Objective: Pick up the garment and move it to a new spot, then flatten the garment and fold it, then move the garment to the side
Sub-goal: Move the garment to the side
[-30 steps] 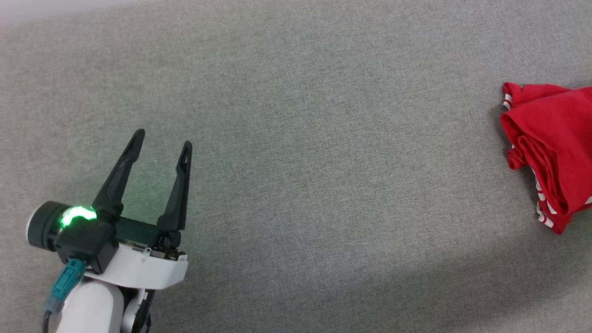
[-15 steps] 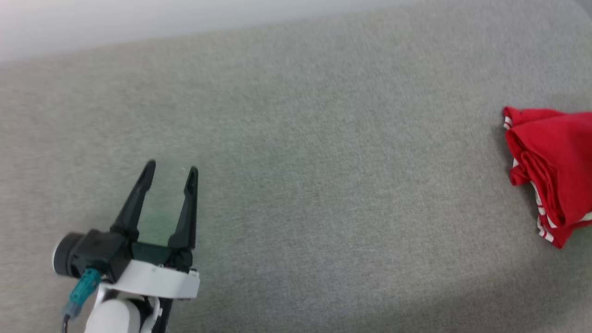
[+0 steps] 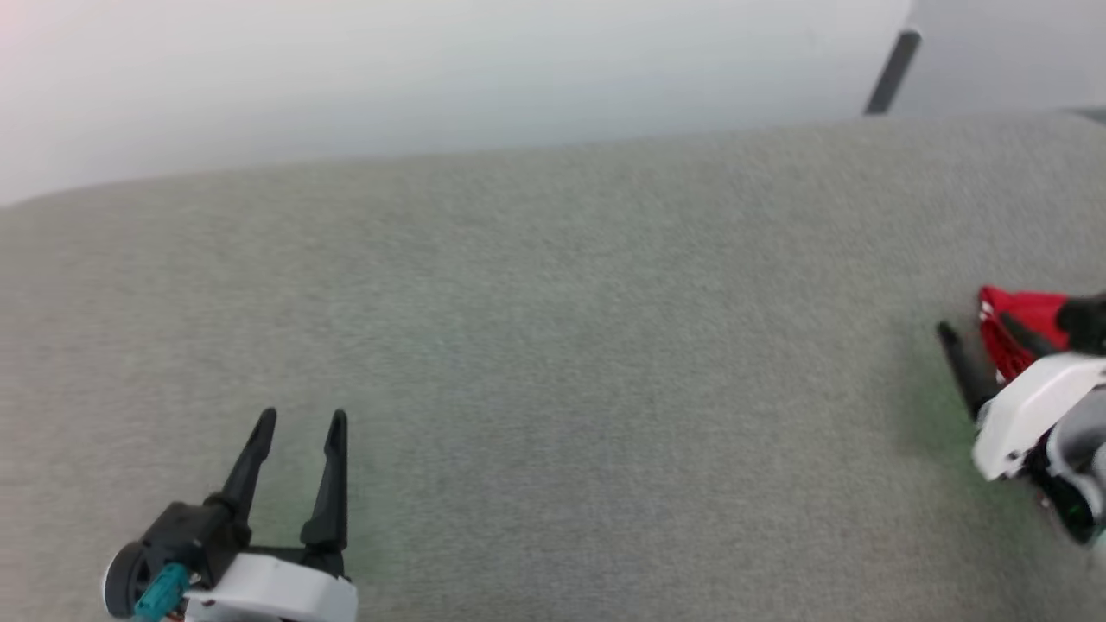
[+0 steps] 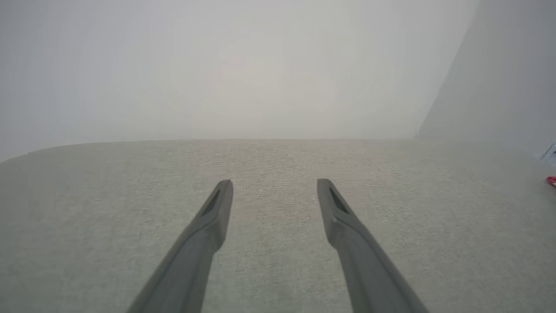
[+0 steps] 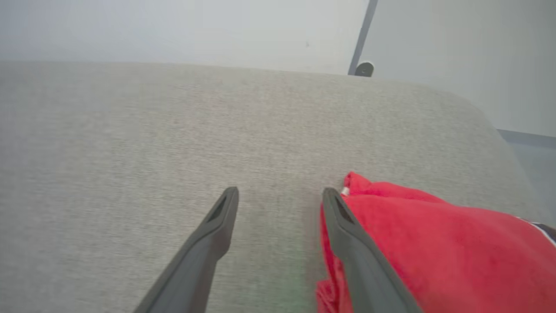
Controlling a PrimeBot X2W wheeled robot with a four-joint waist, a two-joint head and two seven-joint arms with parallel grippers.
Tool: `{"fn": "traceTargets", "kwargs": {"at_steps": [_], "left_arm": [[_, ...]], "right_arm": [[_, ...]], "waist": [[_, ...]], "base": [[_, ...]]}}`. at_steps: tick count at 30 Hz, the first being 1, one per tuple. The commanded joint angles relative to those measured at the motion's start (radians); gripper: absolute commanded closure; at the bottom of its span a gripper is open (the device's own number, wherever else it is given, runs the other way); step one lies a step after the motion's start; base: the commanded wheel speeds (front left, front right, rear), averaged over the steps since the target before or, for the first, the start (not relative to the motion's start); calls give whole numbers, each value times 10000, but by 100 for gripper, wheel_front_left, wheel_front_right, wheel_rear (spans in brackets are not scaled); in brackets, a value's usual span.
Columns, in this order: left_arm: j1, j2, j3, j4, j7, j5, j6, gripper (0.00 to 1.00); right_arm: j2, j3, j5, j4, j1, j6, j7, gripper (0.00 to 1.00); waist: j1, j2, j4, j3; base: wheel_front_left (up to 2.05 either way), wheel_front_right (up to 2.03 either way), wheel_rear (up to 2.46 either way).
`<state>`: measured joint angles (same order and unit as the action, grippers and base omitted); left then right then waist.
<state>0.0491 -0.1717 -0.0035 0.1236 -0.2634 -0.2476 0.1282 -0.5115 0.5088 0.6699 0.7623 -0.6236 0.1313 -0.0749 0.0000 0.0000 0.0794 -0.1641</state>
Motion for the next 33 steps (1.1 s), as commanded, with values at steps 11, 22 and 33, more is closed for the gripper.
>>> {"fn": "traceTargets", "kwargs": {"at_steps": [11, 22, 33], "left_arm": [[-730, -239, -87, 502, -6, -140, 29, 0], [-1309, -118, 406, 298, -6, -81, 30, 0], [-2127, 107, 773, -349, -6, -64, 18, 0]], "right_arm": [[751, -1417, -391, -1090, 2035, -11, -1697, 0], [1411, -3229, -1412, -3105, 4385, -11, -1744, 0], [2754, -4747, -2436, -5434, 6185, -11, -1079, 0]], "waist": [[0, 0, -1197, 1651], [0, 0, -1334, 1949], [0, 0, -1297, 2172]], "base": [[0, 0, 0], [0, 0, 0], [0, 0, 0]]}}
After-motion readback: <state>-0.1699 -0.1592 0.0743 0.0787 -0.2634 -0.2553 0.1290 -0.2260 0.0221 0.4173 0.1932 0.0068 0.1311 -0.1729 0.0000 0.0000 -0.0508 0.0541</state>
